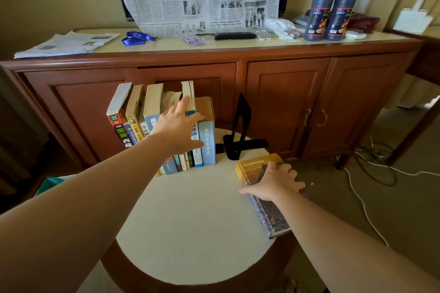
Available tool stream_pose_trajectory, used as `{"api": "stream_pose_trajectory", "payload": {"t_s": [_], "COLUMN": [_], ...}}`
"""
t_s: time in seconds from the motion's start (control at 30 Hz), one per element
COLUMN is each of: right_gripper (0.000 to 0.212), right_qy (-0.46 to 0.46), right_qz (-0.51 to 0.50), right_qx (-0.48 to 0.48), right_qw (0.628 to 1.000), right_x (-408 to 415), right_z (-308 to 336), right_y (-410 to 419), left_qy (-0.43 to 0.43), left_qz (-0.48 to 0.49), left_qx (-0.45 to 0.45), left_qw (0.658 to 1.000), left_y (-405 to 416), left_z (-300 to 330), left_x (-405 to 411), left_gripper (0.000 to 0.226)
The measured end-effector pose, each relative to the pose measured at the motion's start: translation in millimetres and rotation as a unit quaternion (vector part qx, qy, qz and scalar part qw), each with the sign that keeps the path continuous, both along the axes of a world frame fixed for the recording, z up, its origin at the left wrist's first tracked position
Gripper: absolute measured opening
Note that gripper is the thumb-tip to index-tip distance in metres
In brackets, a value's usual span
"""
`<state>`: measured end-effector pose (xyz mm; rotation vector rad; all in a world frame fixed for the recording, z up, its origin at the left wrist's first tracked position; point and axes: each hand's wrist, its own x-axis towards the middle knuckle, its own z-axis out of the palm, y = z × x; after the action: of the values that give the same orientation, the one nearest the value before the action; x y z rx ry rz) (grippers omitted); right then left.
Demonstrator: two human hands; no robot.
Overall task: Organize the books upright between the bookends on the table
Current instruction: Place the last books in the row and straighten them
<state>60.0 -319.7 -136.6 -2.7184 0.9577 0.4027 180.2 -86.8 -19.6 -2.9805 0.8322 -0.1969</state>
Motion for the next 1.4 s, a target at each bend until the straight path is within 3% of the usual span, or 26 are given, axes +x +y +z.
{"api": "stream_pose_trajectory", "payload": {"t_s": [0.13, 0.37, 0.67, 0.7, 0.83, 1.0, 1.17, 1.4], "right_gripper": [0.141, 0.148, 0.152, 0.148, 0.091, 0.08, 0.084, 0.056], "right_qy": [-0.064, -0.026, -0.069, -0.078, -0.124, -0.168, -0.242, -0.426], "right_qz": [-0.037, -0.119, -0.12, -0.13, -0.127, -0.116, -0.076, -0.072], "right_qx": [0.063, 0.089, 0.125, 0.128, 0.13, 0.128, 0.177, 0.279], "right_qw": [0.995, 0.989, 0.983, 0.98, 0.975, 0.97, 0.951, 0.858], "right_x": [-11, -44, -70, -72, -76, -71, -53, -27], "right_z": [3, -9, -10, -8, 3, 8, 6, 10], "right_y": [-22, -35, -45, -44, -44, -52, -54, -25], "left_qy": [-0.01, -0.024, -0.026, -0.027, -0.03, -0.025, -0.013, -0.004], "left_qz": [-0.005, 0.009, 0.017, 0.018, 0.019, 0.017, 0.017, 0.012], "left_qx": [0.0, 0.001, 0.017, 0.021, 0.028, 0.03, 0.026, 0.022], "left_qw": [1.0, 1.0, 0.999, 0.999, 0.999, 0.999, 0.999, 1.0], "left_y": [1, -5, -4, -4, -3, -2, -2, 0], "left_z": [-2, -6, -6, -6, -7, -6, -5, -3], "left_x": [0, -5, -8, -8, -10, -10, -11, -10], "left_gripper": [0.077, 0.075, 0.08, 0.081, 0.086, 0.088, 0.089, 0.093]}}
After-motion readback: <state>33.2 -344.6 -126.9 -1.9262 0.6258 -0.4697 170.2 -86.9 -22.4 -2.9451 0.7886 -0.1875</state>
